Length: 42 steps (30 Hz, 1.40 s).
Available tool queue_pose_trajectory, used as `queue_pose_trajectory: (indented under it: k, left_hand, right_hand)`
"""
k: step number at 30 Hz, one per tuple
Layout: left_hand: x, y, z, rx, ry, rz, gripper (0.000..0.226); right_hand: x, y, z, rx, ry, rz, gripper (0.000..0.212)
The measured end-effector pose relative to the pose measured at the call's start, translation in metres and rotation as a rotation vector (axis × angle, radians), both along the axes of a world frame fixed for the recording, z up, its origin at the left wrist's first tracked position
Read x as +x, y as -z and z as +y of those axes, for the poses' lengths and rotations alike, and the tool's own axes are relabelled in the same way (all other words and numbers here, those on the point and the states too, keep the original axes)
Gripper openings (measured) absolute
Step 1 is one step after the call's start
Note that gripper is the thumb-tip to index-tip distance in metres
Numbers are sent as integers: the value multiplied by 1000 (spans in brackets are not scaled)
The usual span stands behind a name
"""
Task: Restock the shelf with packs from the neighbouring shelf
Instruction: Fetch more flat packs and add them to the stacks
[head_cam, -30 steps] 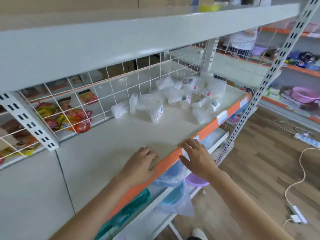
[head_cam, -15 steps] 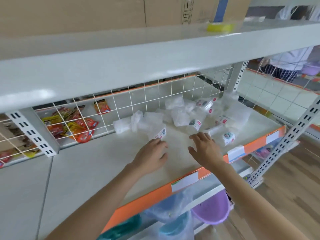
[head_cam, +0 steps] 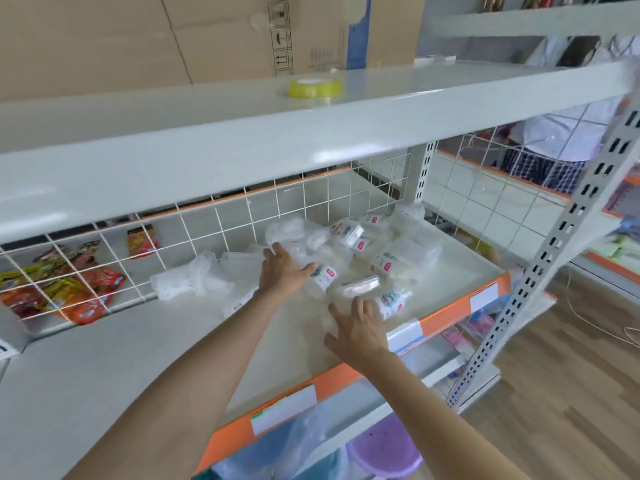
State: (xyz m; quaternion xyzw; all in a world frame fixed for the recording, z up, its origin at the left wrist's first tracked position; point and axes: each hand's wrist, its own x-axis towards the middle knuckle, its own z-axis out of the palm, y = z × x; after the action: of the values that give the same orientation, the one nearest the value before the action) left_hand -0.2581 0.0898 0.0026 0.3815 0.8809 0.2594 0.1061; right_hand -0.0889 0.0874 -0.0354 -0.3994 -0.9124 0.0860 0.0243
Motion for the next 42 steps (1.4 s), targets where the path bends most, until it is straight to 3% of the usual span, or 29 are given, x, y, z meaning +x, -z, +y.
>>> queue_pose_trajectory:
  k: [5, 10, 16, 20, 24, 29, 32, 42]
  left_hand:
    - [22, -3, -24, 8, 48, -19, 79]
    - [39, 10, -115, 23, 92, -10, 80]
    - [37, 23, -223, 42, -239, 6, 65]
    - [36, 29, -290, 37, -403, 29, 60]
    - [36, 28, -360, 47, -578, 27, 61]
    - [34, 27, -449, 23, -664, 20, 63]
    - [30, 27, -510, 33, -726, 26, 65]
    - [41, 32, -720, 92, -913, 41, 66]
  right_hand:
    - [0, 6, 9, 8, -58, 55, 50]
    - [-4, 19, 3, -15, -221, 195, 45]
    - [-35, 10, -44, -242, -505, 428, 54]
    - [-69, 6, -101, -319, -691, 468, 67]
    - [-97, 9, -162, -306, -876, 483, 67]
    - [-126, 12, -247, -296, -1060, 463, 72]
    - [-140, 10, -309, -300, -1117, 430, 63]
    - [-169, 17, -526, -302, -1249, 385, 66]
